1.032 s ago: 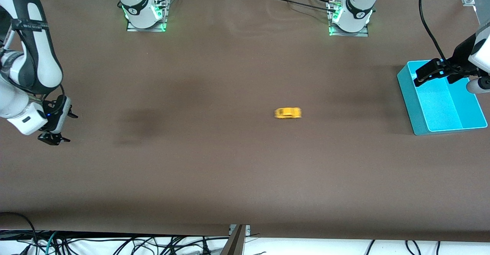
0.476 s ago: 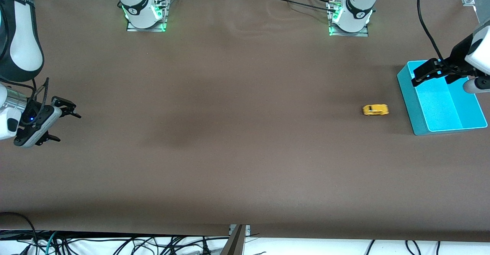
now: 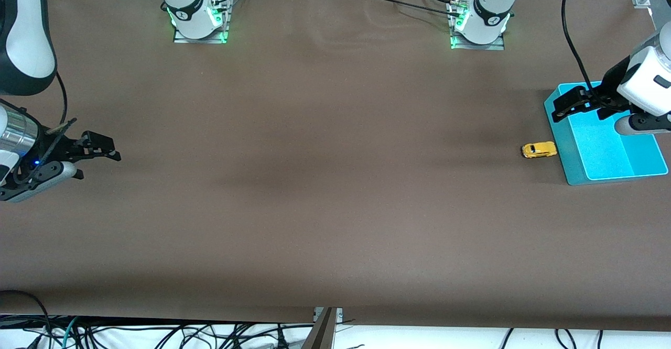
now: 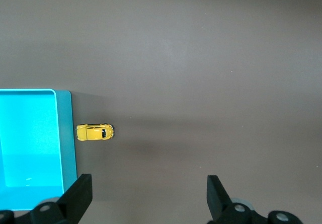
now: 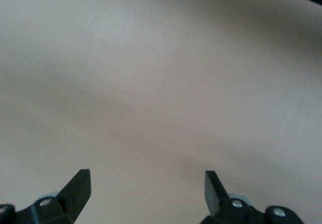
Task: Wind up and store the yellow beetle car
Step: 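Lower the left gripper onto the car beside the cyan tray and grasp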
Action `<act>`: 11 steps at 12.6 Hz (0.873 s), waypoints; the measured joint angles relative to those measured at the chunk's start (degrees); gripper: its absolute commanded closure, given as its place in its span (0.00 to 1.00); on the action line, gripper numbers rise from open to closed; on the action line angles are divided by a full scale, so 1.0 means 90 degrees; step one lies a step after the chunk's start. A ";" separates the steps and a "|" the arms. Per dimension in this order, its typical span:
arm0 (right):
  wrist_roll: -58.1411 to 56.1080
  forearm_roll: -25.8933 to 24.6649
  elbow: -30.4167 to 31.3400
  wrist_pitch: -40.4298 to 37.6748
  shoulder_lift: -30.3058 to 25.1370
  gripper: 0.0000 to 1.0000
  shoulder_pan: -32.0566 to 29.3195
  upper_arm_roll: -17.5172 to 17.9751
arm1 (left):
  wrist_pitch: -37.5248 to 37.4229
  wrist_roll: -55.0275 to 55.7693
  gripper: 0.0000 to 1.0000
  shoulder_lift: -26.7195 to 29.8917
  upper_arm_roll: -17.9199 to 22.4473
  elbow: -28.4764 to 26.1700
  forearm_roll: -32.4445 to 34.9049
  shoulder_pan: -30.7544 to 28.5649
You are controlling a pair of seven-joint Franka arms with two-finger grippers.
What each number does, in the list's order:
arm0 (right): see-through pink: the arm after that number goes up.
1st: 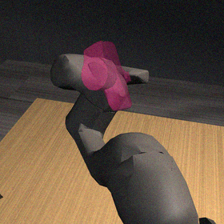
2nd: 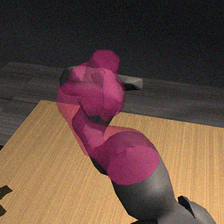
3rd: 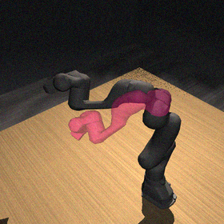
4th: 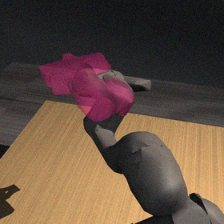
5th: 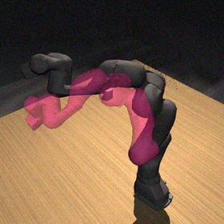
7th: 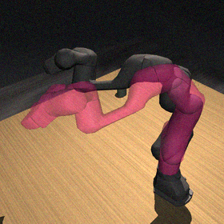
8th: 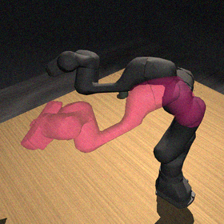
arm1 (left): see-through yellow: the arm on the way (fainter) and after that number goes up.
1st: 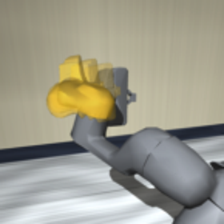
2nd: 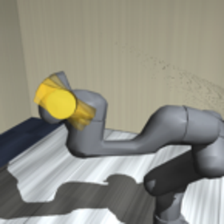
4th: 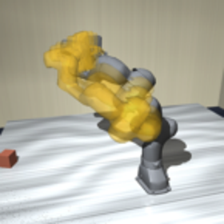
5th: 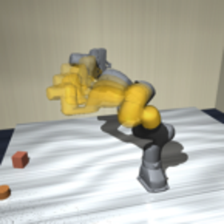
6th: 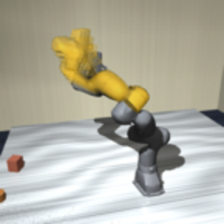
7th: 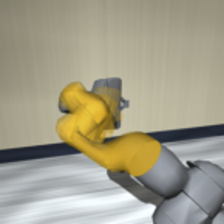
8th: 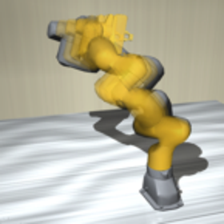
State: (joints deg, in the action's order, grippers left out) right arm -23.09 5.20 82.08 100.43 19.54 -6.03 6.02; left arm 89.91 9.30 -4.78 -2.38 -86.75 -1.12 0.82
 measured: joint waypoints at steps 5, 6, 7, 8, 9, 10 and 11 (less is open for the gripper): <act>0.1015 -0.0346 -0.0058 -0.0322 -0.0133 0.00 0.0315 0.0006 | -0.0011 0.0061 0.00 -0.0215 0.0096 -0.0003 0.0000 -0.0176; 0.1035 -0.0506 -0.0109 -0.0438 -0.0136 0.00 0.0328 0.0006 | -0.0024 0.0242 0.00 -0.0310 0.0106 -0.0008 0.0000 -0.0222; 0.1053 -0.0638 -0.0239 -0.0575 -0.0136 0.00 0.0335 0.0006 | -0.0078 0.0573 0.00 -0.0385 0.0108 -0.0020 0.0000 -0.0246; 0.1074 -0.0710 -0.0422 -0.0716 -0.0141 0.00 0.0336 0.0005 | -0.0205 0.0994 0.00 -0.0443 0.0110 -0.0040 0.0000 -0.0258; 0.1086 -0.0748 -0.0588 -0.0785 -0.0159 0.00 0.0335 -0.0003 | -0.0356 0.1396 0.00 -0.0501 0.0115 -0.0064 0.0000 -0.0298; 0.1092 -0.0769 -0.0702 -0.0828 -0.0191 0.00 0.0325 -0.0019 | -0.0507 0.1683 0.00 -0.0566 0.0122 -0.0085 0.0016 -0.0382; 0.1093 -0.0778 -0.0744 -0.0842 -0.0247 0.00 0.0301 -0.0037 | -0.0576 0.1836 0.00 -0.0637 0.0138 -0.0124 0.0106 -0.0500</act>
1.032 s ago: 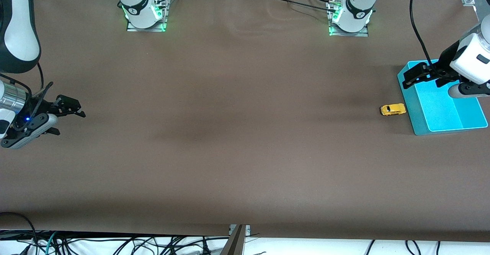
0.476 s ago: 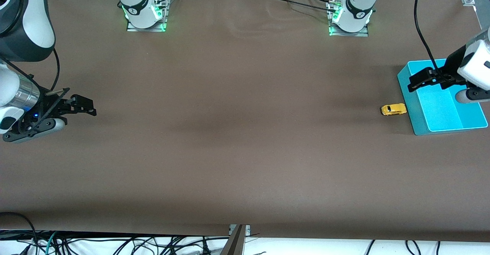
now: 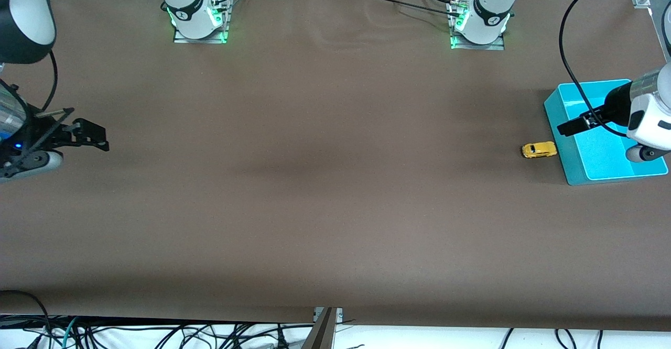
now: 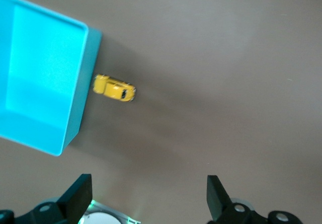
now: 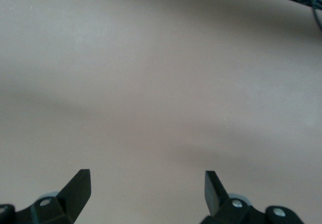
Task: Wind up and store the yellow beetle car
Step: 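Lower the left gripper onto the car beside the cyan tray and grasp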
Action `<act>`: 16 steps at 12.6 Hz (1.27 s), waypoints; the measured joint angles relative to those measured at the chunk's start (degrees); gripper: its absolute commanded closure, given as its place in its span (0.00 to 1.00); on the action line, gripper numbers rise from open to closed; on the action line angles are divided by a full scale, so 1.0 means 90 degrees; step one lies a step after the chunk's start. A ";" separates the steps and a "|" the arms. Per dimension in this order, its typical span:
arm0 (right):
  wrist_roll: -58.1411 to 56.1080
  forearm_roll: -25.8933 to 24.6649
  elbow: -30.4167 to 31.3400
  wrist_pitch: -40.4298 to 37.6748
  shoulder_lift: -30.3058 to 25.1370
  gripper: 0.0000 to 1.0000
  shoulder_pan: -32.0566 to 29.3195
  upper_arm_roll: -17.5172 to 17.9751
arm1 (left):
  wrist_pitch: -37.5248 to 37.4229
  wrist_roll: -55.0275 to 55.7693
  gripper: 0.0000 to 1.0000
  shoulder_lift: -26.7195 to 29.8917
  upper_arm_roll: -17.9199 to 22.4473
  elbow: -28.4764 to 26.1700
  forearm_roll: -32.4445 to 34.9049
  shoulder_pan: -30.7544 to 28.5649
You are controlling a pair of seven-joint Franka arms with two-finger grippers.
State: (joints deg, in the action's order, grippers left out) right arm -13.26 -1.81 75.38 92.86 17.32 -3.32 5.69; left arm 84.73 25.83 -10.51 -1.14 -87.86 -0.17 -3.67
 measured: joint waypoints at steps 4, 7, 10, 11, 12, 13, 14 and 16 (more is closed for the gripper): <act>0.0000 -0.0018 -0.0005 -0.0332 -0.0253 0.00 -0.0137 -0.0035 | 0.0666 0.1160 0.00 -0.0222 0.0026 -0.0847 0.0625 -0.0210; 0.0028 -0.0054 0.0002 -0.0887 -0.0339 0.00 -0.0142 -0.0059 | 0.1525 0.2452 0.00 -0.0226 0.0005 -0.1752 0.0672 -0.0206; 0.0028 -0.0372 0.0149 -0.0900 -0.0428 0.00 -0.0138 -0.0067 | 0.2315 0.3107 0.00 -0.0223 0.0025 -0.2430 0.0683 -0.0429; 0.0029 -0.0422 0.0268 -0.0853 -0.0473 0.00 -0.0138 -0.0068 | 0.2695 0.3239 0.00 -0.0222 0.0031 -0.2671 0.0683 -0.0575; 0.0041 -0.0425 0.0459 -0.0760 -0.0562 0.00 -0.0138 -0.0068 | 0.3174 0.3335 0.00 -0.0221 0.0037 -0.2979 0.0684 -0.0738; 0.0068 -0.0426 0.0692 -0.0660 -0.0687 0.00 -0.0134 -0.0066 | 0.3699 0.3509 0.00 -0.0221 0.0062 -0.3322 0.0684 -0.0843; 0.0133 -0.0426 0.0918 -0.0595 -0.0824 0.00 -0.0131 -0.0064 | 0.4241 0.3808 0.00 -0.0225 0.0122 -0.3655 0.0684 -0.0877; 0.0415 -0.0420 0.1200 -0.0556 -0.1047 0.00 -0.0127 -0.0059 | 0.4933 0.4446 0.00 -0.0247 0.0193 -0.4110 0.0684 -0.0876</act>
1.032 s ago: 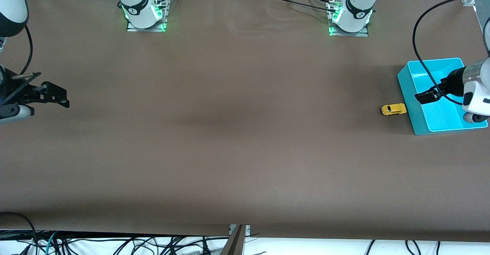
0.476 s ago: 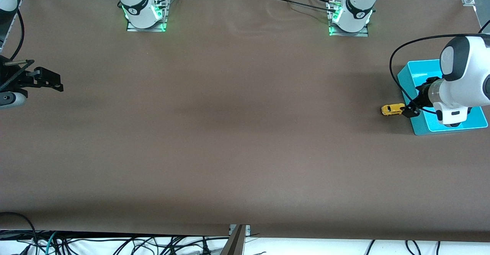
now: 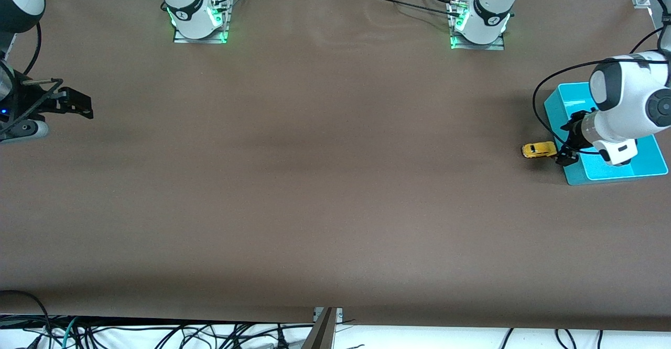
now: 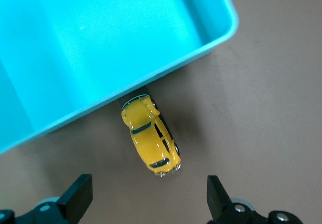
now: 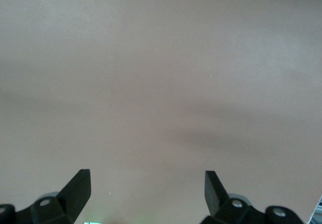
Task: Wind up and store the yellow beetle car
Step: 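Lower the left gripper onto the car beside the cyan tray and grasp, then lift the car with the left gripper and lower it into the tray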
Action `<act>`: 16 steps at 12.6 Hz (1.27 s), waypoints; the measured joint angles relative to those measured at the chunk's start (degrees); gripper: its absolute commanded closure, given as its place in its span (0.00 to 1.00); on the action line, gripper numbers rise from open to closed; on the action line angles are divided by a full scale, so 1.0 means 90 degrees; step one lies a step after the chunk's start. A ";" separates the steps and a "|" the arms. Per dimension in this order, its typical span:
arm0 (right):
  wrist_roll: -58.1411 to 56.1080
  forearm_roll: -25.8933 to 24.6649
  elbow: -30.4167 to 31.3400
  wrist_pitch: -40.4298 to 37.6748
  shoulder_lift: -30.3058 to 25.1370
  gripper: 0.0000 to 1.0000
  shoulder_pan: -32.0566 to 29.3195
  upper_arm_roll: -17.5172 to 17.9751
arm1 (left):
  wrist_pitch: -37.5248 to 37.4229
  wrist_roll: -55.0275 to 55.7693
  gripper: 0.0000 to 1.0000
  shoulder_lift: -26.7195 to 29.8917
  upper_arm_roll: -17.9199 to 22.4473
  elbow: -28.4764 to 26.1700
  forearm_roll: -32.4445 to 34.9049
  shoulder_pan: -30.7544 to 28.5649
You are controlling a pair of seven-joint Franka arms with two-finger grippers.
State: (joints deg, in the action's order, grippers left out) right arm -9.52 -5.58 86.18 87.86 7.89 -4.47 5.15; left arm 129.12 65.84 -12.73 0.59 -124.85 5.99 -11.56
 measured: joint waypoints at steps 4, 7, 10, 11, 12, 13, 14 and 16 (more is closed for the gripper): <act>0.0384 0.0144 0.0296 0.0035 -0.0232 0.00 0.0002 0.0006 | 0.1155 0.0987 0.00 -0.0203 -0.0001 -0.0439 0.0010 0.0037; 0.0394 0.0145 0.0373 0.0085 -0.0229 0.00 -0.0002 -0.0013 | 0.2000 0.1282 0.00 -0.0406 0.0071 -0.0937 0.0089 0.0038; 0.0394 0.0145 0.0374 0.0112 -0.0222 0.00 -0.0003 -0.0023 | 0.2613 0.1287 0.00 -0.0505 0.0189 -0.1233 0.0089 0.0038; 0.0394 0.0146 0.0374 0.0115 -0.0218 0.00 -0.0002 -0.0022 | 0.2802 0.1287 0.00 -0.0554 0.0227 -0.1331 0.0089 0.0038; 0.0395 0.0147 0.0374 0.0119 -0.0215 0.00 0.0000 -0.0022 | 0.2902 0.1287 0.04 -0.0595 0.0250 -0.1388 0.0089 0.0038; 0.0396 0.0147 0.0374 0.0126 -0.0212 0.00 0.0000 -0.0022 | 0.2930 0.1287 0.19 -0.0612 0.0257 -0.1413 0.0089 0.0038; 0.0398 0.0148 0.0374 0.0135 -0.0210 0.00 0.0000 -0.0022 | 0.2935 0.1287 0.36 -0.0613 0.0257 -0.1415 0.0089 0.0038; 0.0406 0.0148 0.0374 0.0144 -0.0209 0.00 0.0002 -0.0021 | 0.2949 0.1289 0.76 -0.0613 0.0257 -0.1415 0.0089 0.0038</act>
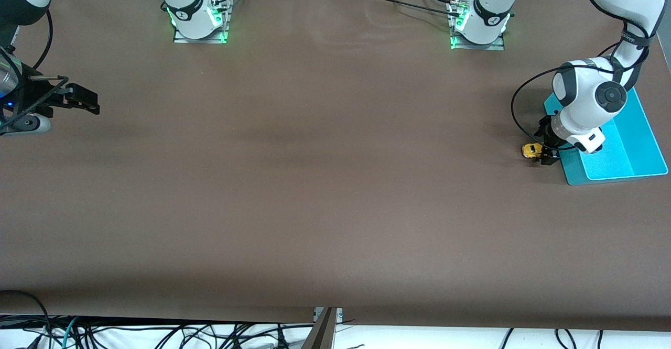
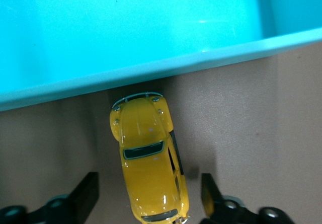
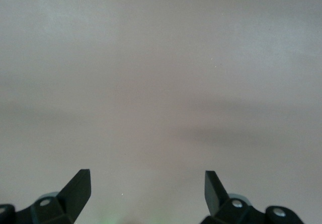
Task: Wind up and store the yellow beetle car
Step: 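Lift the car with the left gripper and lower it into the tray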
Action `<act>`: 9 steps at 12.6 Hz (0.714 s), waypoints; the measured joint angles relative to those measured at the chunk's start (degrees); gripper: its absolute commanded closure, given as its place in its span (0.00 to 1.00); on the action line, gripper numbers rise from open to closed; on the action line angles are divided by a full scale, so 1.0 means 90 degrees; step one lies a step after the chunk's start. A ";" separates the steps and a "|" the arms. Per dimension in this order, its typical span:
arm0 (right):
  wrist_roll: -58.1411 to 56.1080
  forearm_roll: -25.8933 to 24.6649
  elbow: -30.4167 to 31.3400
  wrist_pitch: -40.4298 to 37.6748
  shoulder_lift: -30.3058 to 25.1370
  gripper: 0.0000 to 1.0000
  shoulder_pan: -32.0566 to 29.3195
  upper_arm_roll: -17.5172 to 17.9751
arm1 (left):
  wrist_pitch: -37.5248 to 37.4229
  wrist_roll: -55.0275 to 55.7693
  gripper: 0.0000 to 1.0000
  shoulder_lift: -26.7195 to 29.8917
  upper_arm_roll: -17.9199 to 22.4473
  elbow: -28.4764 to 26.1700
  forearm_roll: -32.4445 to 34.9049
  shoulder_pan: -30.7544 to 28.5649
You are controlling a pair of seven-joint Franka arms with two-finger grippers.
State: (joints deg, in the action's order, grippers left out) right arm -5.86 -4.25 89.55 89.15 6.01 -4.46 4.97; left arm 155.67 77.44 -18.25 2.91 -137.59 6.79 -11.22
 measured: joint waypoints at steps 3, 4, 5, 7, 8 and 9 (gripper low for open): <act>0.0011 0.0001 0.0000 0.0002 0.0012 0.00 0.0006 0.0001 | 0.0037 0.0001 1.00 0.0014 0.0001 0.0011 0.0000 0.0001; 0.0015 0.0001 0.0000 0.0003 0.0018 0.00 0.0007 0.0002 | 0.0036 0.0006 1.00 0.0053 0.0001 0.0029 0.0000 0.0015; 0.0019 0.0002 0.0000 0.0003 0.0024 0.00 0.0008 0.0002 | -0.0080 0.0037 1.00 0.0111 0.0001 0.0099 0.0000 0.0061; 0.0024 0.0002 0.0000 0.0004 0.0030 0.00 0.0007 0.0002 | -0.1145 0.0217 1.00 0.0334 -0.0003 0.0625 0.0000 0.0202; 0.0025 0.0002 0.0000 0.0008 0.0030 0.00 0.0007 0.0002 | -0.1823 0.0410 1.00 0.0455 -0.0003 0.1030 0.0000 0.0325; 0.0027 0.0002 0.0000 0.0015 0.0030 0.00 0.0007 0.0002 | -0.2420 0.0666 1.00 0.0553 -0.0005 0.1435 0.0000 0.0465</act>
State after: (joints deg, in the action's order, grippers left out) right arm -5.62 -4.23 89.55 89.29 6.28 -4.39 4.99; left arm 133.89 83.43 -13.27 2.86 -124.68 6.79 -7.03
